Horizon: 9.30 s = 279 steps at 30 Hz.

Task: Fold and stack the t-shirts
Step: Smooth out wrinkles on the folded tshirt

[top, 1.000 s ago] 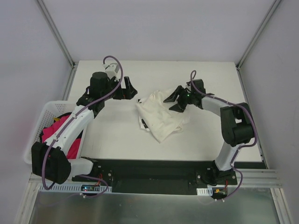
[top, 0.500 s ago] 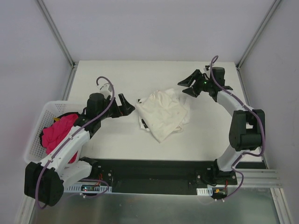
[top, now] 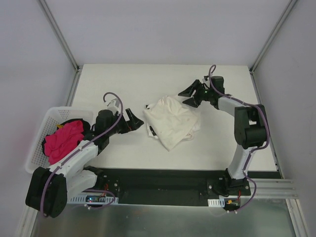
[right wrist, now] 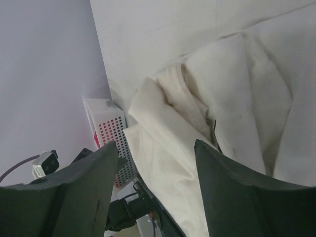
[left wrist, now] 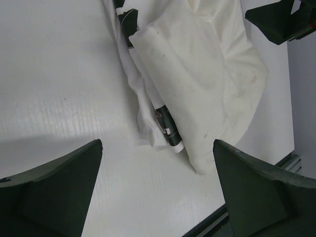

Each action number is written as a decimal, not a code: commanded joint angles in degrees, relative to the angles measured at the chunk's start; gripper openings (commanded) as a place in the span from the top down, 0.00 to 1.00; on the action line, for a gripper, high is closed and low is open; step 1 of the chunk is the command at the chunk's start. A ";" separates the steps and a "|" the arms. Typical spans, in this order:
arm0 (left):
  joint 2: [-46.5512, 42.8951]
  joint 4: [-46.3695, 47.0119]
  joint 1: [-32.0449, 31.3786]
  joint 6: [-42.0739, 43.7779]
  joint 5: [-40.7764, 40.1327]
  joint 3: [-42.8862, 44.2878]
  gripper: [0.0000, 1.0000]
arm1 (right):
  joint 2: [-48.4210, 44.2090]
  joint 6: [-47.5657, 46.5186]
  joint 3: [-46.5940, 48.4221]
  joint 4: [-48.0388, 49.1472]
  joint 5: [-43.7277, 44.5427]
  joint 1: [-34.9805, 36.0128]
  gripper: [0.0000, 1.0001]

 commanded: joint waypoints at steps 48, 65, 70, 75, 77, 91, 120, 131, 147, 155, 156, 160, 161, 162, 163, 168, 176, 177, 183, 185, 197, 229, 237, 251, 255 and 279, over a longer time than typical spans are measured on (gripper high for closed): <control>33.61 29.32 -8.40 -5.64 8.66 11.66 0.16 | -0.91 2.98 -10.50 12.32 -3.86 1.30 0.37; 37.31 29.14 -8.75 -5.64 10.77 14.03 0.44 | 0.14 4.57 -10.15 14.35 -4.56 1.30 0.56; 37.93 27.91 -8.75 -5.55 11.48 15.00 0.59 | 1.11 4.65 -9.98 14.61 -4.65 1.30 0.60; 37.31 25.63 -8.75 -4.85 11.21 15.35 0.70 | 1.99 5.18 -9.80 15.31 -4.74 1.30 0.69; 36.87 24.32 -8.84 -4.15 10.86 15.44 0.70 | 1.99 5.44 -9.89 15.66 -4.74 1.38 0.71; 32.66 16.06 -9.10 -1.25 11.13 18.96 0.09 | 1.90 6.24 -10.07 16.37 -4.47 1.38 0.73; 37.40 -0.66 -13.23 0.17 11.74 33.63 0.13 | 3.75 7.90 -9.27 18.13 -5.09 2.35 0.78; 37.22 2.86 -13.85 -1.42 13.23 30.30 0.15 | 1.64 7.82 -11.12 18.21 -5.35 0.51 0.78; 37.49 2.16 -14.38 -1.33 13.50 28.10 0.61 | -1.00 9.31 -11.47 18.74 -4.47 1.99 0.58; 37.58 2.42 -14.64 -1.42 14.29 26.34 0.76 | -0.74 9.66 -11.82 18.57 -3.50 5.16 0.54; 37.31 2.51 -14.73 -1.42 14.03 26.16 0.77 | -0.56 9.58 -12.09 18.57 -3.50 5.25 0.54; 35.73 2.68 -14.73 -1.15 12.89 25.02 0.76 | 0.05 9.40 -12.79 18.48 -3.68 5.34 0.54; 35.55 2.68 -14.73 -1.15 12.71 24.76 0.76 | 0.23 9.40 -12.79 18.56 -3.85 5.34 0.54; 35.38 2.68 -14.64 -1.07 12.62 24.50 0.76 | 0.40 9.49 -12.79 18.74 -4.03 5.34 0.54; 34.85 2.60 -14.73 -1.07 12.36 24.49 0.76 | 0.40 9.84 -12.70 18.74 -4.21 5.34 0.55; 33.62 1.98 -14.64 -0.28 11.65 23.70 0.75 | 0.84 10.46 -12.00 19.36 -4.30 5.34 0.64; 33.79 0.84 -14.64 1.04 10.69 24.05 0.74 | 3.39 12.04 -9.89 20.24 -4.82 5.34 0.91; 33.88 0.58 -14.64 1.13 10.69 24.14 0.74 | 3.57 12.21 -9.54 20.32 -4.91 5.34 0.94; 33.62 -0.74 -14.29 2.80 9.55 25.19 0.74 | 4.36 12.74 -8.75 20.85 -5.35 5.25 0.99; 33.09 -1.62 -14.03 3.76 9.11 25.81 0.73 | 4.27 12.83 -8.49 20.85 -5.44 5.25 0.99; 32.74 -6.45 -10.95 8.60 5.77 30.64 0.71 | 4.36 14.49 -9.19 24.10 -5.70 5.34 0.99; 41.44 -10.41 -6.99 15.19 9.72 43.57 0.71 | 4.28 23.90 -17.27 42.21 -6.14 6.75 0.76; 41.70 -10.41 -6.99 15.81 9.54 43.30 0.71 | 0.84 21.97 -20.97 41.94 -5.09 1.30 0.52; 39.95 -10.41 -6.91 16.34 8.49 42.51 0.71 | 1.81 22.85 -19.21 44.67 -5.35 -3.37 0.50; 39.95 -10.32 -6.99 15.20 9.80 41.98 0.72 | 1.98 21.71 -19.47 42.66 -3.34 -0.03 0.49; 34.06 -6.37 -6.99 12.64 10.51 33.72 0.69 | 13.24 17.93 -10.86 32.37 -5.88 4.28 0.27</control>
